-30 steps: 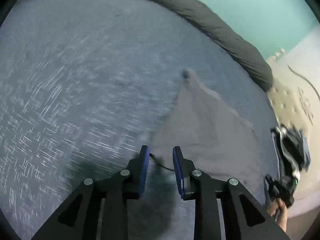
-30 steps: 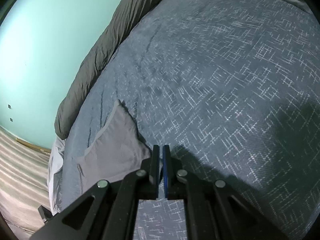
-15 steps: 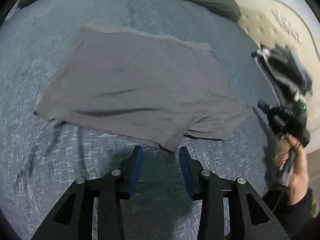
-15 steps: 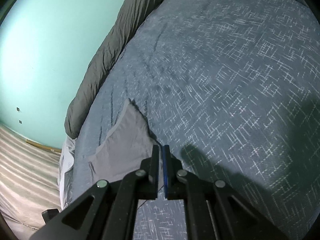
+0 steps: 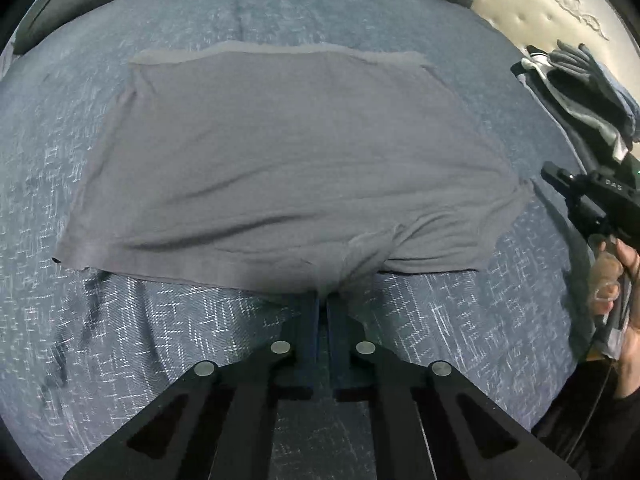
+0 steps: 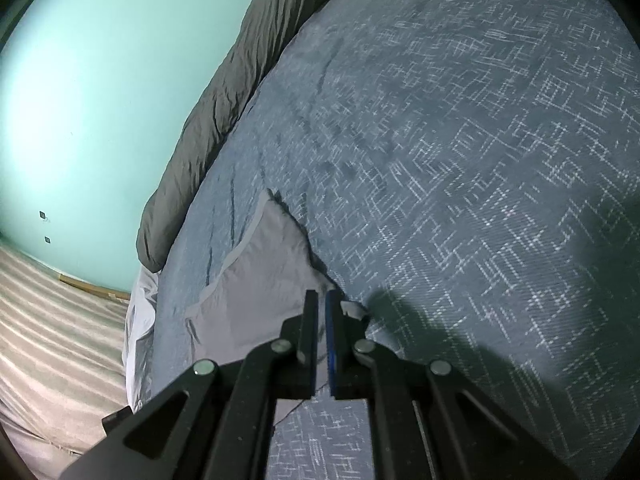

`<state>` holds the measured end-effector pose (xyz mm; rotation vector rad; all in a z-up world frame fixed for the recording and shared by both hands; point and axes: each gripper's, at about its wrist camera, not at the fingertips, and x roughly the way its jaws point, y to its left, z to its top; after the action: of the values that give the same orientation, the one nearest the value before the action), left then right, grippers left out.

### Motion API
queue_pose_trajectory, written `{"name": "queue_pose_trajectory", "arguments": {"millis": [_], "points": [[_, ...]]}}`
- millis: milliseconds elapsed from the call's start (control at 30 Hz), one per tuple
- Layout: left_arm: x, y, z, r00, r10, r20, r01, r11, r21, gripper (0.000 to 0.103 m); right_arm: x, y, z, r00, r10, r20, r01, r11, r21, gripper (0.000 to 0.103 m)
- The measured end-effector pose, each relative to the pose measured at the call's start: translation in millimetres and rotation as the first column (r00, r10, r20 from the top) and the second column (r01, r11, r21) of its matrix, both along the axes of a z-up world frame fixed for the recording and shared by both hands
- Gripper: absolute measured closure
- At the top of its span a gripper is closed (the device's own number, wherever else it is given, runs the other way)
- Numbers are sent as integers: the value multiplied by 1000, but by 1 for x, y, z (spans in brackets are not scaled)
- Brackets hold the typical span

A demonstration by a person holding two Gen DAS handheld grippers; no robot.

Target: Fold clothes

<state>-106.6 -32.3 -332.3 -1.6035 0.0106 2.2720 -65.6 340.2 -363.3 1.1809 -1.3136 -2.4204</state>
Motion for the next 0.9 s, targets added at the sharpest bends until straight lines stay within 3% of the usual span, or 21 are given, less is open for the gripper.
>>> {"name": "queue_pose_trajectory", "arguments": {"millis": [333, 533, 700, 733, 833, 900], "points": [[-17, -43, 24, 997, 63, -33, -61, 997, 50, 100, -2, -6, 0, 1000, 14, 3, -14, 1000, 6, 99], [-15, -35, 10, 999, 27, 17, -27, 1000, 2, 100, -4, -12, 0, 999, 35, 9, -35, 999, 13, 99], [-12, -36, 4, 999, 28, 44, -29, 1000, 6, 99, -6, -14, -3, 999, 46, 29, -46, 999, 19, 99], [-11, -38, 3, 998, 33, 47, -33, 999, 9, 99, -6, -14, -4, 998, 46, 34, -47, 999, 20, 94], [-10, -50, 5, 997, 62, 44, -62, 998, 14, 94, -8, -16, -5, 997, 59, 43, -60, 998, 24, 64], [-9, -63, 8, 995, 90, 36, -91, 995, 40, 87, -9, -19, -5, 997, 69, 46, -70, 997, 29, 64]]}}
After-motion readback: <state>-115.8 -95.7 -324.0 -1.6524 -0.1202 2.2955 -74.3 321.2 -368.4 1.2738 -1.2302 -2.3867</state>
